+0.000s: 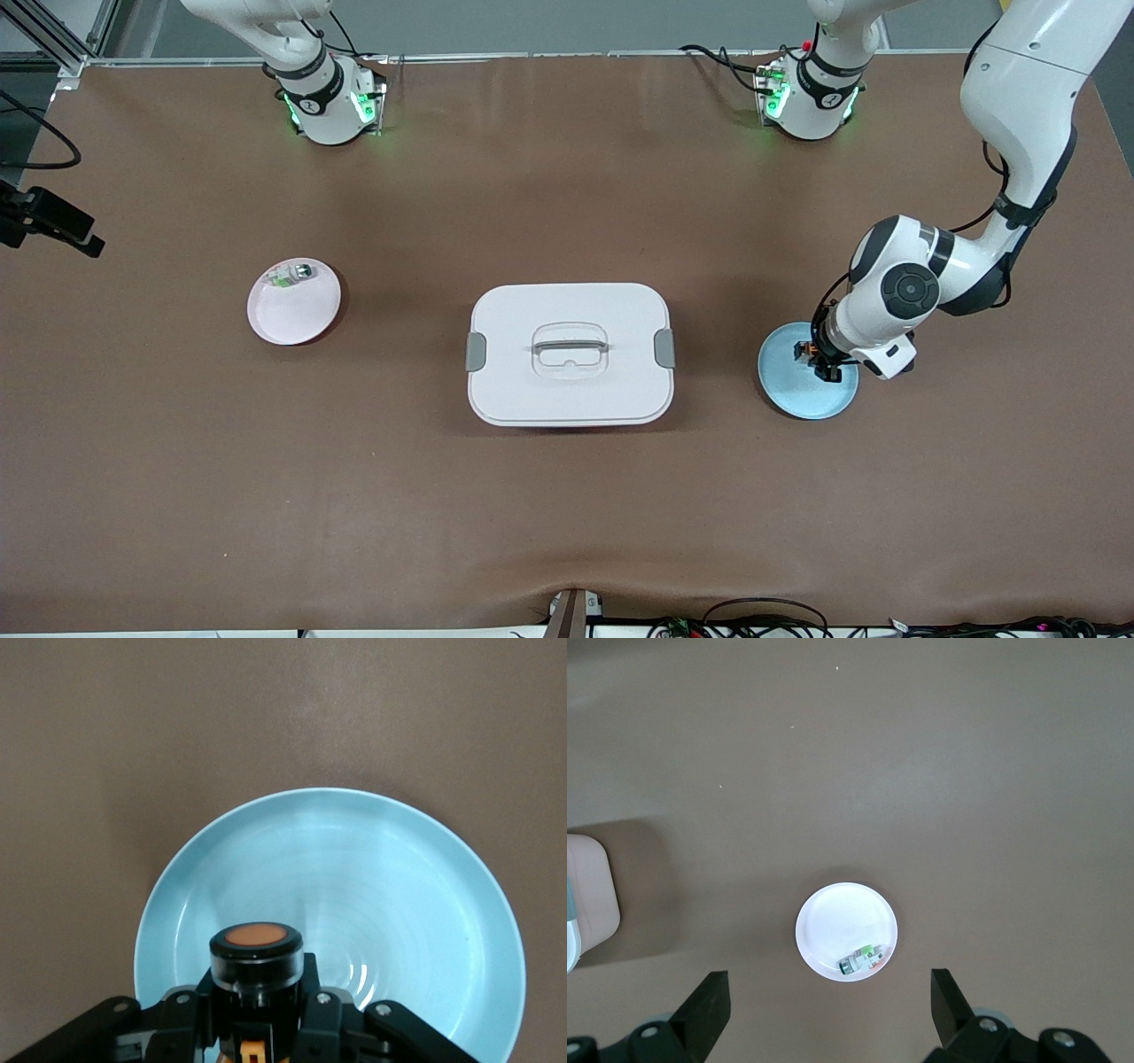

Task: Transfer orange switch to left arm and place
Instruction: 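Lower the switch onto the light-blue plate with the left gripper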

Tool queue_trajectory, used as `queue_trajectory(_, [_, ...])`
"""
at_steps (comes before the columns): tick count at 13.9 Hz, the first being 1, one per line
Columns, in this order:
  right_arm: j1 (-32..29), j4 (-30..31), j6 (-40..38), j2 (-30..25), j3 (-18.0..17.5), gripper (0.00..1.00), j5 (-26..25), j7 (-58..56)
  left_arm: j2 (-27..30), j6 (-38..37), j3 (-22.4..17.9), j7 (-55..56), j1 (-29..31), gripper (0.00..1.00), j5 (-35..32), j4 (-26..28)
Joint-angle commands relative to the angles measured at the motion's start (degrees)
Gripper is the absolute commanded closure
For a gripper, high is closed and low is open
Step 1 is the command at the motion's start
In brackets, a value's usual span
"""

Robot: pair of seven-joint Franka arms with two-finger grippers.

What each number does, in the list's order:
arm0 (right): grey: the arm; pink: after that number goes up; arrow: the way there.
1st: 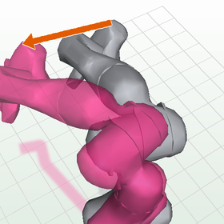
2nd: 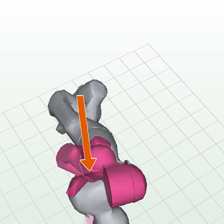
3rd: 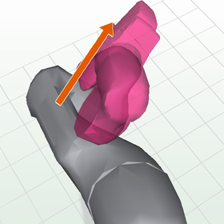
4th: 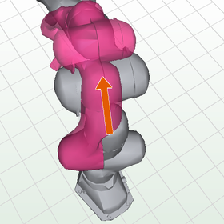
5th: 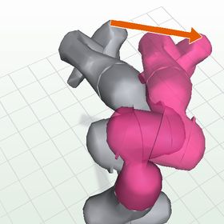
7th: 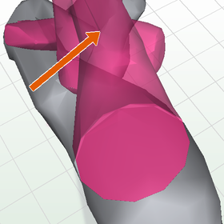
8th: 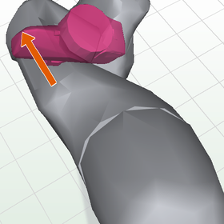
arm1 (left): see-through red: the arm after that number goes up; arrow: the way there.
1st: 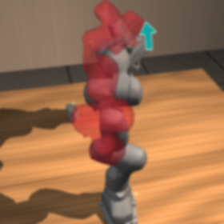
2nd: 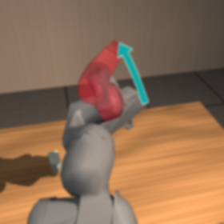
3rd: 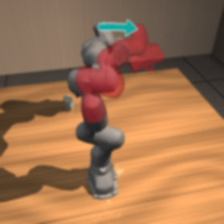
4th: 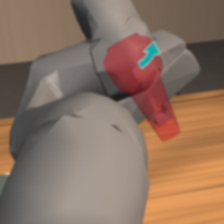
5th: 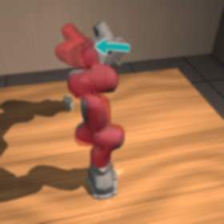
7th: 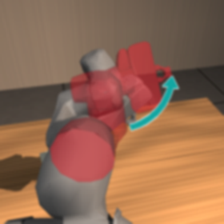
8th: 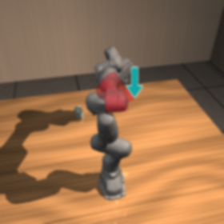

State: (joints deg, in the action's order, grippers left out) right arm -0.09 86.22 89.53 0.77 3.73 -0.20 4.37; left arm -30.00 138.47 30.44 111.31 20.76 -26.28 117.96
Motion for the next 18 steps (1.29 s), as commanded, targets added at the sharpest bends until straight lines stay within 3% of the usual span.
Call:
queue_trajectory(1, [-0.2,-2.0,-1.4,0.9,-0.2,0.0,-0.6,0.7,-1.0,1.1,0.2,1.3,0.0,1.0,-1.8,-0.8])
queue_trajectory(10, [-0.2,-1.9,-1.1,1.1,-0.2,0.0,-1.6,0.6,-2.5,3.5,0.1,1.3,0.7,1.0,-5.1,-0.7])
queue_trajectory(11, [-0.2,-1.9,-1.1,1.1,-0.2,0.0,-1.5,0.6,-2.5,3.6,0.1,1.3,0.9,0.96,-5.2,-0.7])
queue_trajectory(13, [-0.3,-1.9,-1.0,1.2,-0.2,0.0,-1.5,0.6,-2.6,3.6,0.1,1.3,1.0,0.75,-6.2,-0.6])
queue_trajectory(14, [-0.3,-1.9,-1.0,1.2,-0.2,0.0,-1.5,0.6,-2.6,3.5,0.1,1.3,0.9,0.45,-6.5,-0.7])
queue_trajectory(15, [-0.3,-1.9,-1.0,1.1,-0.2,0.0,-1.5,0.6,-2.6,3.5,0.1,1.3,1.0,0.3,-6.5,-0.7])
queue_trajectory(16, [-0.3,-1.9,-1.1,1.1,-0.2,0.0,-1.5,0.6,-2.6,3.6,0.1,1.3,1.0,0.06,-6.5,-0.7])
queue_trajectory(18, [-0.3,-1.9,-1.1,1.1,-0.2,0.0,-1.5,0.3,-2.5,3.5,0.1,1.3,1.0,0.0,-6.5,-0.7])
